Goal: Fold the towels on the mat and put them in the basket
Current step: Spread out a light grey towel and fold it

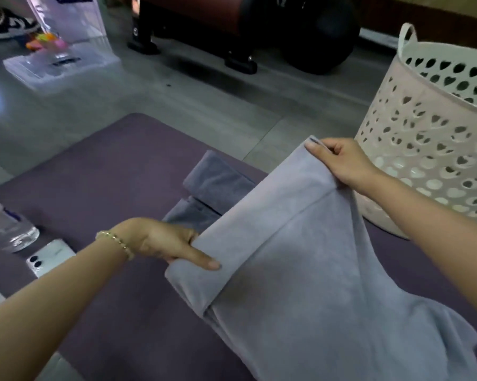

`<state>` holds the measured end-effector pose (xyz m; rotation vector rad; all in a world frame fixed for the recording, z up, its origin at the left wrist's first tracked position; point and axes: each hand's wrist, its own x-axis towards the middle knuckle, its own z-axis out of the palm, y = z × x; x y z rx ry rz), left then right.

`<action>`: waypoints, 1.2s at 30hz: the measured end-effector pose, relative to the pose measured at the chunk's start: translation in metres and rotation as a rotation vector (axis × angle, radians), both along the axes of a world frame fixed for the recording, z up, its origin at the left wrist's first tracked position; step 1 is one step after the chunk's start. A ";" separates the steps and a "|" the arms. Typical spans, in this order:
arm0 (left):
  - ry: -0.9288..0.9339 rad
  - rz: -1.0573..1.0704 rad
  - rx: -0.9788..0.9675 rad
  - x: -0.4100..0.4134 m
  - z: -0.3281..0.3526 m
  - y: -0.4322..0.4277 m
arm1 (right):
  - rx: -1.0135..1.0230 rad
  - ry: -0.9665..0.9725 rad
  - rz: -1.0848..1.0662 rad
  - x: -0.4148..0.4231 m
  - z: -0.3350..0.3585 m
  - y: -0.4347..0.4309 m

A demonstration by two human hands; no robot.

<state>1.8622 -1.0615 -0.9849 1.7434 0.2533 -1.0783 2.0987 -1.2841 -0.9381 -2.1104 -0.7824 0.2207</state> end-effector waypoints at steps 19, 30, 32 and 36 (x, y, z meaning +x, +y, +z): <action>-0.741 0.486 0.479 0.036 -0.062 -0.051 | -0.405 0.005 0.046 -0.029 -0.085 -0.018; -0.629 0.046 0.246 0.085 -0.082 -0.299 | -0.353 0.372 -0.469 -0.072 -0.078 -0.324; -0.616 -0.032 0.221 0.081 -0.093 -0.341 | -0.347 0.439 -0.578 -0.096 -0.091 -0.374; -0.544 -0.109 0.106 0.068 -0.112 -0.412 | -0.251 0.667 -0.751 -0.152 -0.123 -0.437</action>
